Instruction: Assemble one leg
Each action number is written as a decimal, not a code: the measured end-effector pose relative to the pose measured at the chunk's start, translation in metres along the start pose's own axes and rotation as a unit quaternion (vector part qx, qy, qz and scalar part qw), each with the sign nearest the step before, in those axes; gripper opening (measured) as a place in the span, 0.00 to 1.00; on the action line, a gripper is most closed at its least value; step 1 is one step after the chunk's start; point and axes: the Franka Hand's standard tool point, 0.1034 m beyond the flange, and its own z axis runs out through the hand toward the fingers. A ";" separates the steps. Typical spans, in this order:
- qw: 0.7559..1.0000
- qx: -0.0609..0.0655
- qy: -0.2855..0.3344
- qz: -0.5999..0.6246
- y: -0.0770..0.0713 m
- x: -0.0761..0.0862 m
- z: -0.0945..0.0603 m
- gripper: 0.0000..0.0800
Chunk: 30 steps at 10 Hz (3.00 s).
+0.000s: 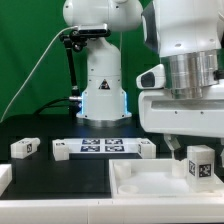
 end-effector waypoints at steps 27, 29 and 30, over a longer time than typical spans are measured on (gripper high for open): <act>0.970 -0.007 0.000 0.244 0.000 -0.003 0.003 0.36; 0.956 -0.004 -0.003 0.292 -0.001 -0.004 0.003 0.36; 0.956 -0.003 -0.004 0.293 -0.001 -0.004 0.003 0.36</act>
Offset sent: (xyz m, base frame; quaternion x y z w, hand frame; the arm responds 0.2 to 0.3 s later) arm 0.0013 0.0032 0.0007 -0.0369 0.0309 -0.2860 0.9570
